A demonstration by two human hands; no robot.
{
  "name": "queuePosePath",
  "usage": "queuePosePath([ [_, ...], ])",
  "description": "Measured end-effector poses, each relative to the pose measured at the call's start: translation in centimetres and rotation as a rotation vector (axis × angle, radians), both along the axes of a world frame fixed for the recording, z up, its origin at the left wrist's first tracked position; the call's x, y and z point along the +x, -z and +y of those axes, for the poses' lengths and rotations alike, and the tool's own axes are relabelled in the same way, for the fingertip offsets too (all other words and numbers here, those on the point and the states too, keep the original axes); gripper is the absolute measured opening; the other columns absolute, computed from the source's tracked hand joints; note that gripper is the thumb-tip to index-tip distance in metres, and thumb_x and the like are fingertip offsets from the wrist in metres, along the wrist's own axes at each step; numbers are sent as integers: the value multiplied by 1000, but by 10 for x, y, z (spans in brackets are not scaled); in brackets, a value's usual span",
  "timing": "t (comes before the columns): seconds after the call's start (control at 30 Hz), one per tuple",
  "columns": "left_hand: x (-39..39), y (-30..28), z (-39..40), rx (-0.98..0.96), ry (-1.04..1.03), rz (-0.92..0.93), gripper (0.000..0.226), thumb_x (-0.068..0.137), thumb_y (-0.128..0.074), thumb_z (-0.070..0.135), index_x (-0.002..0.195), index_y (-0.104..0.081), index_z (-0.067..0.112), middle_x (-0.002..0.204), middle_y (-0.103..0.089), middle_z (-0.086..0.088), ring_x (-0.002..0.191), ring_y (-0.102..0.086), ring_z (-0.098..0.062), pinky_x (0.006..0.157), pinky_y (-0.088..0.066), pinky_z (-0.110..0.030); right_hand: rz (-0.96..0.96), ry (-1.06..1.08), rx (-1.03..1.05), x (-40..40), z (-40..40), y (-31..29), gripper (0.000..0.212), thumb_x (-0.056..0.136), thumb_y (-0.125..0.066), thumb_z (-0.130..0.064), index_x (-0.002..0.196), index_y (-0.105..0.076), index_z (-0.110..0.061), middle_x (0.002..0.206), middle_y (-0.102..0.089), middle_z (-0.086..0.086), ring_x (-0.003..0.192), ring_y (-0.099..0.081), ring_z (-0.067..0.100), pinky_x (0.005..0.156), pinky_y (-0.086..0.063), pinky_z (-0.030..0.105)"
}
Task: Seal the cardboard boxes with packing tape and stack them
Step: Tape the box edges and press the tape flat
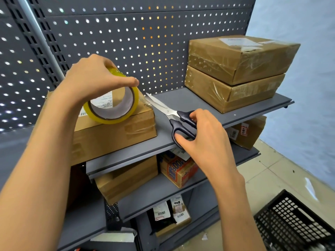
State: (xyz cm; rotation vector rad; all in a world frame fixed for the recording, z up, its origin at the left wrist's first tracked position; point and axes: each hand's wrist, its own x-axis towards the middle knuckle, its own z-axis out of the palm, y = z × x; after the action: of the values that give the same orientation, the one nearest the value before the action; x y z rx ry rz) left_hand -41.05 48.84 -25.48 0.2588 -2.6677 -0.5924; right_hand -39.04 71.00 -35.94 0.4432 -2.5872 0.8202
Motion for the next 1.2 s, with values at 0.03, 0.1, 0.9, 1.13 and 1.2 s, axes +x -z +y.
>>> queuePosePath([
  [0.03, 1, 0, 1, 6, 1, -8, 64, 63, -69, 67, 91, -65, 10, 87, -66, -19, 67, -51, -20, 60, -41, -29, 9, 10, 15, 2, 1, -1, 40, 82, -65, -43, 105, -49, -15, 100, -49, -2, 98, -49, 18, 71, -35, 26],
  [0.1, 3, -1, 3, 12, -2, -21, 73, 55, -61, 70, 93, -65, 9, 85, -66, -18, 67, -51, -20, 60, -41, -30, 38, 42, 28, 5, 3, -1, 44, 79, -64, -50, 101, -47, -15, 95, -45, -4, 94, -45, 17, 71, -30, 23],
  [0.9, 3, 0, 3, -20, -25, -1, 59, 71, -71, 59, 77, -55, 2, 56, -39, -2, 56, -38, -20, 55, -31, -30, -16, 54, 146, 7, -33, -19, 42, 85, -62, -47, 96, -32, -19, 97, -39, -2, 98, -41, 18, 75, -26, 23],
  [1.13, 1, 0, 4, -13, -19, -6, 58, 72, -70, 58, 78, -57, 2, 56, -38, -2, 56, -38, -19, 53, -30, -29, -9, 70, 137, 5, -45, -22, 44, 87, -62, -43, 115, -46, -13, 115, -50, 4, 109, -44, 21, 87, -38, 29],
  [1.2, 1, 0, 4, -9, -20, -10, 59, 72, -70, 58, 80, -58, 1, 55, -40, -2, 55, -39, -19, 52, -30, -29, -17, 71, 124, 5, -45, -23, 42, 88, -63, -41, 116, -47, -14, 115, -50, 4, 110, -44, 21, 86, -38, 28],
])
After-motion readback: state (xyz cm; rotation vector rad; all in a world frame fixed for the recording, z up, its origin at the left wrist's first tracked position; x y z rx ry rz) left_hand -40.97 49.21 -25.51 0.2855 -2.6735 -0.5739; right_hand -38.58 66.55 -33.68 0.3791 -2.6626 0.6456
